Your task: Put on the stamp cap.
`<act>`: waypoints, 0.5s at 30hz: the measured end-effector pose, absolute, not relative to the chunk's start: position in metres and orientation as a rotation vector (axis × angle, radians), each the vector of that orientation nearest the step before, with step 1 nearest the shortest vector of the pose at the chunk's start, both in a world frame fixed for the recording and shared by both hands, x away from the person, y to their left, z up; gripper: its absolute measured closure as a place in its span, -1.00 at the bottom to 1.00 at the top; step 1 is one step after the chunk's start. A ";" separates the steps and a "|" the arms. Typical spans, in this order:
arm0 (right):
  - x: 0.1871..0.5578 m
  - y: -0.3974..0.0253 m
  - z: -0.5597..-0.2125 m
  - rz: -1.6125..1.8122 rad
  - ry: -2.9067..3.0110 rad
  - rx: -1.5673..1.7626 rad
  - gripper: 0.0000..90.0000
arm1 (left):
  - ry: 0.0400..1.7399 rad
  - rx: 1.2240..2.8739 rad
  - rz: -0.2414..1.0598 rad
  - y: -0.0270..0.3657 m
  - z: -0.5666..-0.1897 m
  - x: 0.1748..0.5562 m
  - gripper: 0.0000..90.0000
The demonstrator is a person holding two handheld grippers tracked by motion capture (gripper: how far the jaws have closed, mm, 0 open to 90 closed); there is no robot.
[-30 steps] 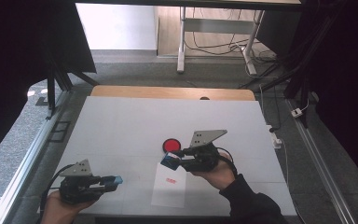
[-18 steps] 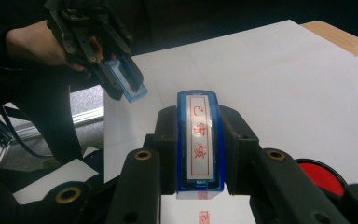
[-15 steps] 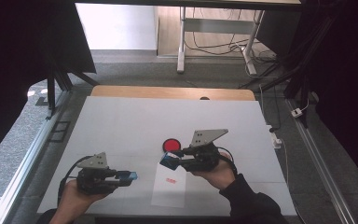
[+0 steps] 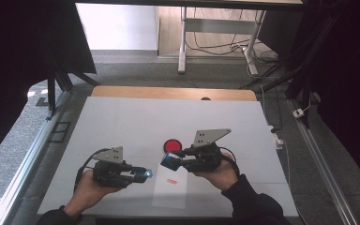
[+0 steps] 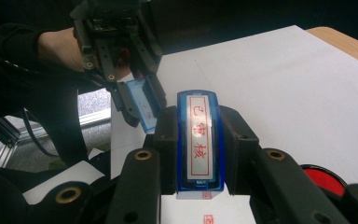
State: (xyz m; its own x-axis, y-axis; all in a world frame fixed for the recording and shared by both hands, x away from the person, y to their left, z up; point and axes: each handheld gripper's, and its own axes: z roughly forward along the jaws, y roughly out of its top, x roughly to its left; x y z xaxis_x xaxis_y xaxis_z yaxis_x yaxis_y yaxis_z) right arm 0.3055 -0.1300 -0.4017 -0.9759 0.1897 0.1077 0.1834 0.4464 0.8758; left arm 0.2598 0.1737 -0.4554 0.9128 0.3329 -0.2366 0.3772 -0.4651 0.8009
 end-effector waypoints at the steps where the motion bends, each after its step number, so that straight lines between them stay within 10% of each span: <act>1: 0.305 -0.130 -0.402 1.617 2.665 0.343 0.59 | 0.500 2.091 -0.062 0.172 -0.455 0.262 0.52; 15: 0.304 -0.132 -0.397 1.646 2.658 0.310 0.59 | 0.389 2.117 -0.139 0.142 -0.451 0.286 0.52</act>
